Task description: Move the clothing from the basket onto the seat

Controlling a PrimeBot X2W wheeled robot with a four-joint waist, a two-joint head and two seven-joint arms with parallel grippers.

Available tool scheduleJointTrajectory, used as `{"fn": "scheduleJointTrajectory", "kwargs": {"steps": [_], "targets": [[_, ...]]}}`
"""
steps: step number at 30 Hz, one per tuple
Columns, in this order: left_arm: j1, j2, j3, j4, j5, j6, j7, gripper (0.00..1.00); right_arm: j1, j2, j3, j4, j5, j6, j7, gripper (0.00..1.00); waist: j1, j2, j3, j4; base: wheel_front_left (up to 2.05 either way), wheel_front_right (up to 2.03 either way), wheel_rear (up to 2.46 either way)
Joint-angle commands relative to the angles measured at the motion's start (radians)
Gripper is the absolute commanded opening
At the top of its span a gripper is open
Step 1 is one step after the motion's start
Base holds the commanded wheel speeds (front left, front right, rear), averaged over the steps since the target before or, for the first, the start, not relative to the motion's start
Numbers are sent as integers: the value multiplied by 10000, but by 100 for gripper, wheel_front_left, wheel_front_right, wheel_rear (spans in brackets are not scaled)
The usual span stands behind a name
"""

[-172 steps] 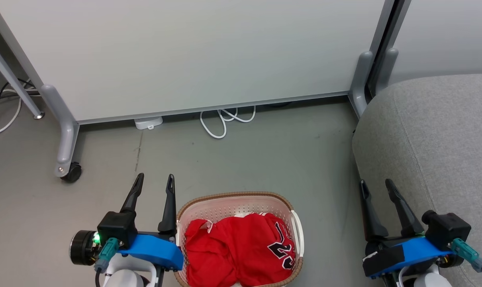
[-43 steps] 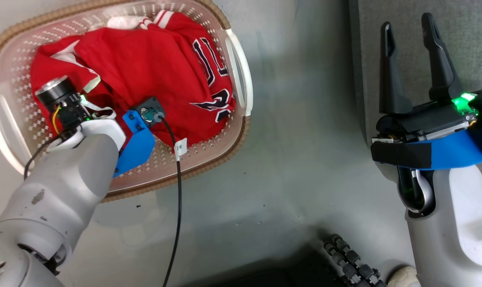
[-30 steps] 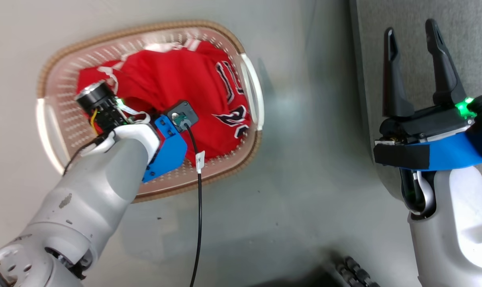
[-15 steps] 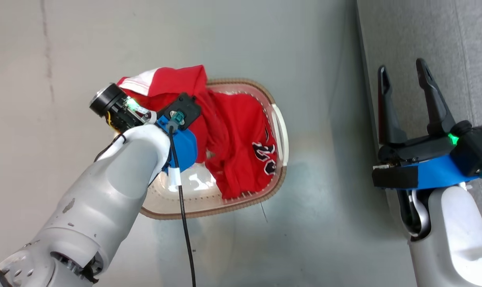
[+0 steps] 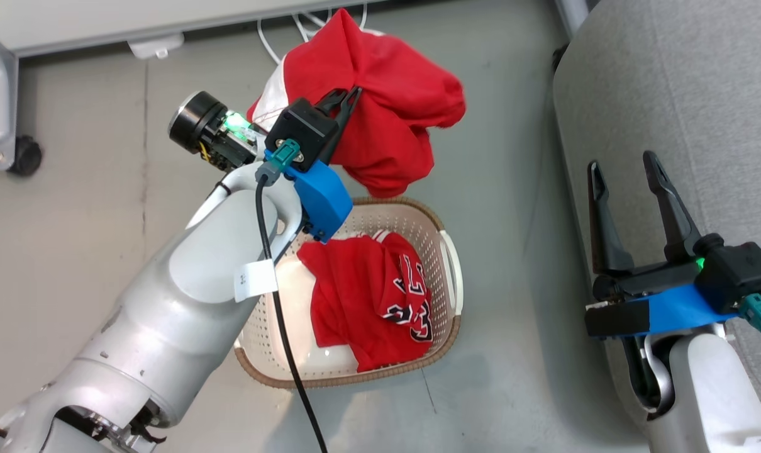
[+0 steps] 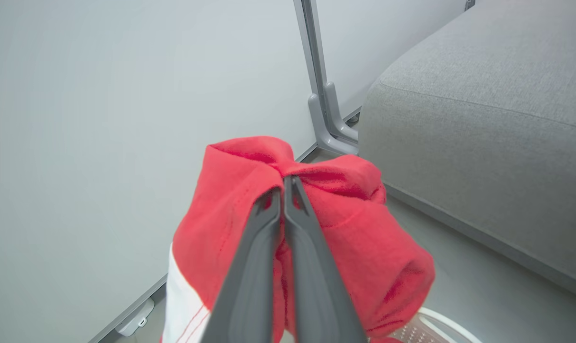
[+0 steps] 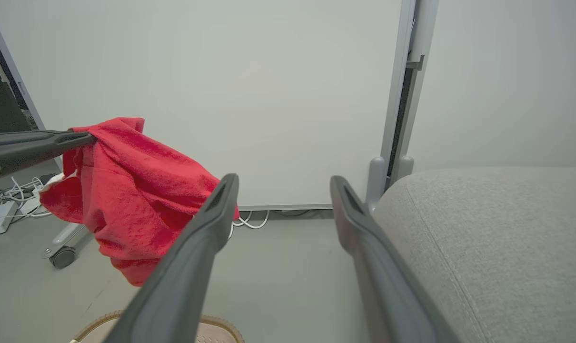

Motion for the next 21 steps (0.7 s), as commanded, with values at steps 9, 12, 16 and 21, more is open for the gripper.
{"fn": "scheduleJointTrajectory", "kwargs": {"steps": [9,12,16,21], "targets": [[952,-39,1105,-1831,25,56,-49,0,810,-28,-113,147,122,1,-31,100,1,-1,-1148,-99,0,0,0],[1337,-100,1290,-2271,118,67,-50,0,1067,-28,-167,213,150,3,-31,100,1,-1,-1470,-69,0,0,0],[1891,-180,1417,-2701,271,60,-52,0,1399,-28,-264,291,190,1,-31,100,1,-1,-1932,5,0,0,0],[2424,-284,1505,-3027,391,59,-50,0,1659,-28,-299,297,231,3,-31,100,1,-1,-2337,79,0,0,0]]}}
